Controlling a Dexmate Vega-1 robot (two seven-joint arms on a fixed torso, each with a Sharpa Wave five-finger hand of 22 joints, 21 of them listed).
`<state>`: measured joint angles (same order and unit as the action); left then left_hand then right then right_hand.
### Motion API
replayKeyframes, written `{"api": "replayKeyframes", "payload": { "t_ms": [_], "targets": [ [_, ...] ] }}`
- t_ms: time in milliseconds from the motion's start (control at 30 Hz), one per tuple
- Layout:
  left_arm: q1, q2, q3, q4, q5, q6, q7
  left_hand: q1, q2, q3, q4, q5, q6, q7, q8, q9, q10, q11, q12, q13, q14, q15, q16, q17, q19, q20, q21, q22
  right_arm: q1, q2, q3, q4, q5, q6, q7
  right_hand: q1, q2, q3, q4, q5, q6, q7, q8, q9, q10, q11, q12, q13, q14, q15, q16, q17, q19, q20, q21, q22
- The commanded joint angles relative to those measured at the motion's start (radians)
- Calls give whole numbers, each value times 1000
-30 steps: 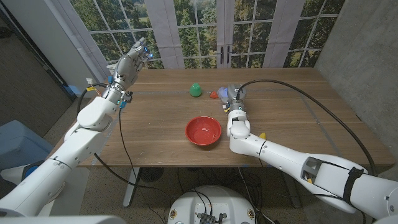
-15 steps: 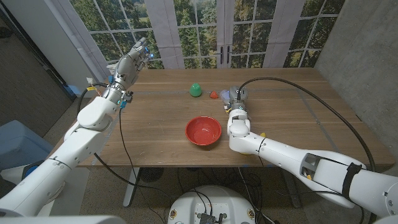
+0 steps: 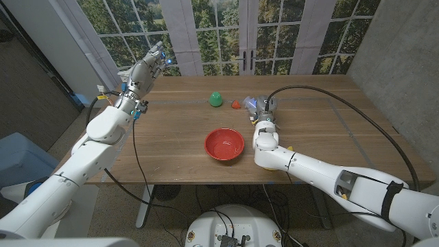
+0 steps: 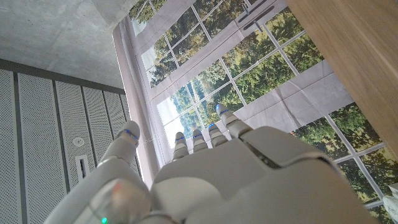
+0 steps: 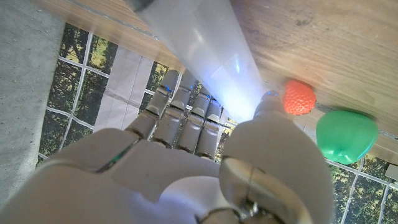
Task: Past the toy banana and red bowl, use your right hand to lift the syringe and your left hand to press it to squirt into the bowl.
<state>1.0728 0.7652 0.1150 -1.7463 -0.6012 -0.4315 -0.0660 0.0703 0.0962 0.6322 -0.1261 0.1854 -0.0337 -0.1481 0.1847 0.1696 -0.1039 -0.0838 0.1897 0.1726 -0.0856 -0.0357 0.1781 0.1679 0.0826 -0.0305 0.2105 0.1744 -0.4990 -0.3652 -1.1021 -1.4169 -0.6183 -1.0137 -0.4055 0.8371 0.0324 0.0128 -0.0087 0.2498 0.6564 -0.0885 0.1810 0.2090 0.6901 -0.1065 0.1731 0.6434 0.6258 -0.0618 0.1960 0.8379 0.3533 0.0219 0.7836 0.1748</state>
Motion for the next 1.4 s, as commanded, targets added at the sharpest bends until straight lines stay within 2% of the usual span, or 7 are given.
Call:
{"api": "replayKeyframes", "payload": {
  "t_ms": [33, 300, 600, 967, 1067, 1167, 1400],
  "targets": [
    [9, 4, -5, -15, 5, 7, 9, 9, 26, 0, -8, -4, 8, -2, 0, 5, 3, -1, 0, 3, -2, -44, -2, 1, 4, -2, -4, 5, -8, -28, 10, -41, 29, 1, 9, -27, -24, -19, 1, 24, -110, 8, -6, -1, -108, 13, -3, -22, -72, -78, -5, -27, -9, 16, -22, 3],
    [2, 4, -1, -9, 1, 15, 5, 9, 26, 1, -10, -4, 6, -4, -1, 5, 3, -1, -1, 3, -3, -45, -2, 1, 4, -1, -4, 5, -63, -74, 110, -152, 114, 78, 0, -111, -41, -61, 29, 55, -277, 45, 0, -3, -284, 55, 1, -66, -236, -15, -12, -83, -40, 45, -72, 2],
    [-14, 8, 7, -2, -3, 33, -2, 10, 26, 0, -12, -5, 5, -6, -1, 5, 2, -3, -1, 3, -10, -35, -5, 0, -10, 14, -10, 5, -131, -127, 199, -238, 170, 205, -58, -158, -41, -80, 51, 57, -305, 58, 3, -4, -305, 76, 8, -79, -271, 0, -8, -98, -53, 70, -91, 2],
    [-24, 10, 13, 4, -8, 47, -4, 10, 26, 0, -13, -5, 0, -12, -3, 5, -4, -2, -3, 3, -18, -37, -6, 0, -16, 14, -13, 5, -209, -165, 322, -306, 283, 426, -97, -306, -11, -123, 126, 41, -370, 60, 4, -6, -382, 101, 3, -113, -352, 24, -11, -133, -101, 81, -142, 0],
    [-27, 14, 15, 5, -15, 56, -10, 10, 27, 0, -14, -5, -1, -13, -4, 5, -7, -2, -4, 3, -24, -40, -8, 0, -19, 11, -13, 5, -223, -170, 343, -316, 294, 479, -114, -335, -13, -136, 136, 39, -375, 48, 8, -8, -411, 100, 3, -128, -389, 25, -15, -150, -115, 71, -162, -2],
    [-32, 21, 19, 6, -11, 60, -17, 9, 31, -4, -13, -6, -1, 17, -3, 4, -3, -38, -2, 3, -38, -67, -8, 1, -27, 1, -16, 5, -223, -183, 336, -332, 267, 495, -117, -343, -2, -136, 140, 39, -370, 45, 12, -9, -414, 101, 7, -138, -397, 23, -14, -163, -110, 47, -168, -2],
    [-41, 11, 25, 17, -19, 58, -17, 9, 38, -7, -10, -6, -15, 43, -7, 2, -12, -17, -5, 2, -45, -76, -6, 1, -34, -12, -17, 5, -257, -184, 396, -358, 335, 610, -107, -359, 78, -113, 154, 42, -361, 35, 16, -14, -434, 85, 8, -175, -441, -3, -18, -214, -120, -20, -200, -5]
  ]
}}
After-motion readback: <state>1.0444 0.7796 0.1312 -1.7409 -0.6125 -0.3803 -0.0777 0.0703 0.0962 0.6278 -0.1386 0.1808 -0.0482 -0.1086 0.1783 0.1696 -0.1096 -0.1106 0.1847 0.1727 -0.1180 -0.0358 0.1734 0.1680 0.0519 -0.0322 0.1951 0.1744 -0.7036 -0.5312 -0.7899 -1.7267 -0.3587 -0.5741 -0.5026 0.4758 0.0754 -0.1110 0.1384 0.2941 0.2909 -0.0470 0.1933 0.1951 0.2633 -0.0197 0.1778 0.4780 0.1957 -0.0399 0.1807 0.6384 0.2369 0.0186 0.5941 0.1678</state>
